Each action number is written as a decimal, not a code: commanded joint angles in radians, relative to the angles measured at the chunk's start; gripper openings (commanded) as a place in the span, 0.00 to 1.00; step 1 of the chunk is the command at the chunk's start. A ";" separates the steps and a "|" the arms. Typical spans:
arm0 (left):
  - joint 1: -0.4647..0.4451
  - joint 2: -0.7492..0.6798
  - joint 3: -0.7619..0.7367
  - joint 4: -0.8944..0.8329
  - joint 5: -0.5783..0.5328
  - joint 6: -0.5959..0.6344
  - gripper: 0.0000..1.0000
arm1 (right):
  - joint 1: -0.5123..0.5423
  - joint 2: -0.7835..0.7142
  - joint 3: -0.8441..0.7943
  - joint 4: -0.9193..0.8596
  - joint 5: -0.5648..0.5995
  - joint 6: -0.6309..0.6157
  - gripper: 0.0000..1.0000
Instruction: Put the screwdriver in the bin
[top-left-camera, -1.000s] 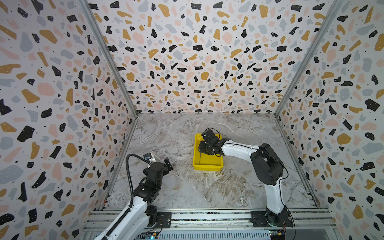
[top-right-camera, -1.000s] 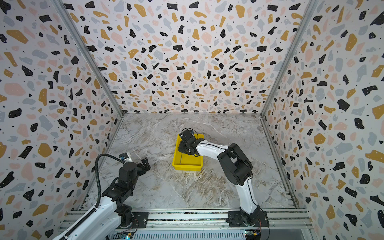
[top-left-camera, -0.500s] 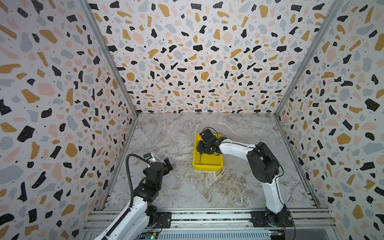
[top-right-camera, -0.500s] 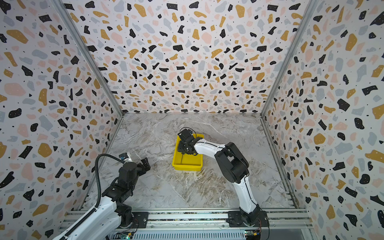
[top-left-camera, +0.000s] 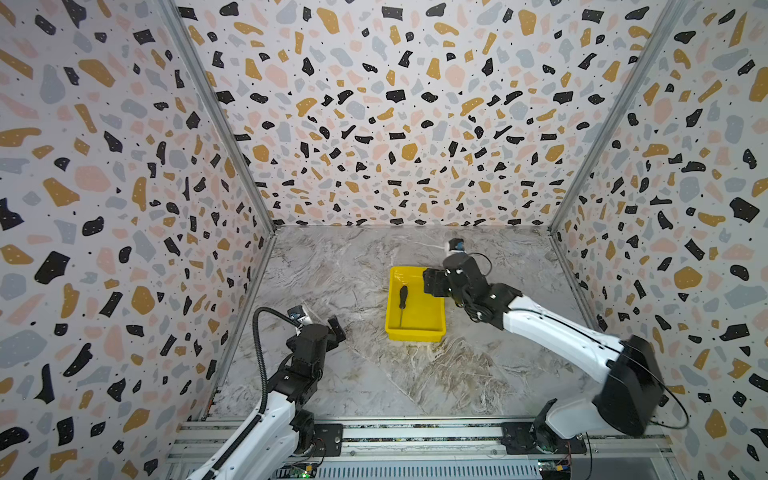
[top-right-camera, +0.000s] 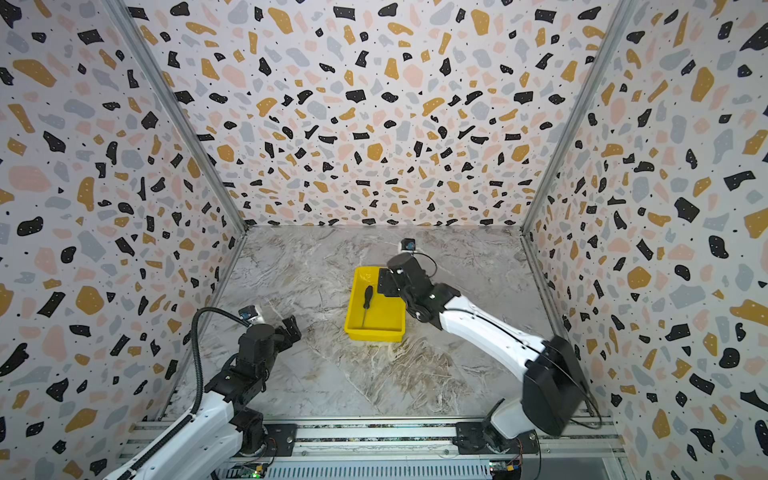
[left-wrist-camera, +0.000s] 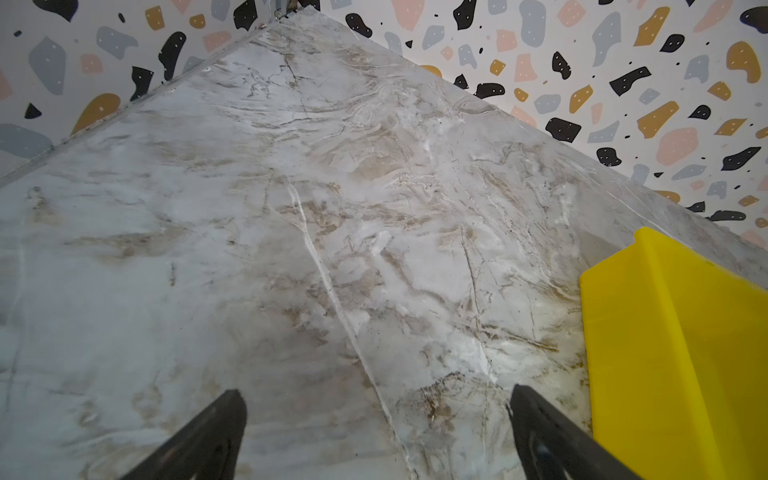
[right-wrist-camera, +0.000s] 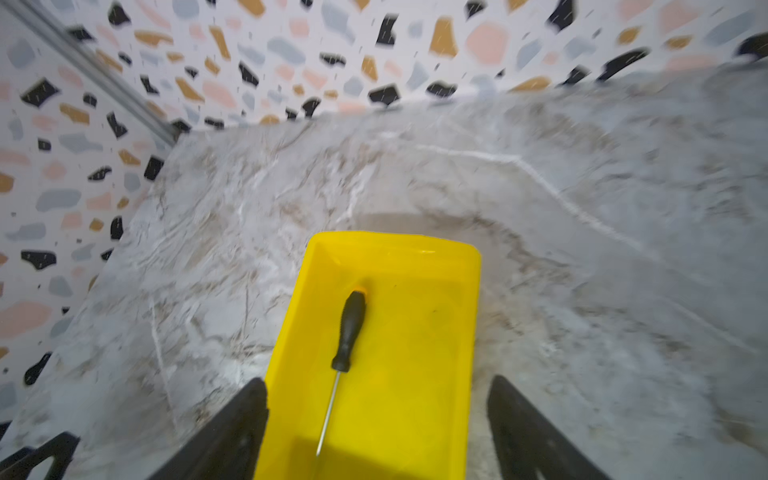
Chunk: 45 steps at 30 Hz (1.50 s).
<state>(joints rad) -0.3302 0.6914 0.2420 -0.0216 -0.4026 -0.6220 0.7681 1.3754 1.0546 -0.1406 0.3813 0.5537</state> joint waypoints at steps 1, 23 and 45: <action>-0.002 -0.002 0.002 0.018 -0.005 -0.004 1.00 | -0.005 -0.113 -0.269 0.100 0.253 -0.194 0.94; -0.003 0.010 0.006 0.017 -0.003 -0.002 1.00 | -0.445 -0.097 -0.628 0.907 0.256 -0.595 0.87; -0.003 0.014 0.006 0.022 0.000 -0.002 1.00 | -0.541 0.037 -0.787 1.234 0.058 -0.575 0.91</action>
<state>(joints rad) -0.3305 0.7082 0.2420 -0.0208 -0.4011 -0.6220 0.2302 1.4220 0.2974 0.9806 0.4496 -0.0071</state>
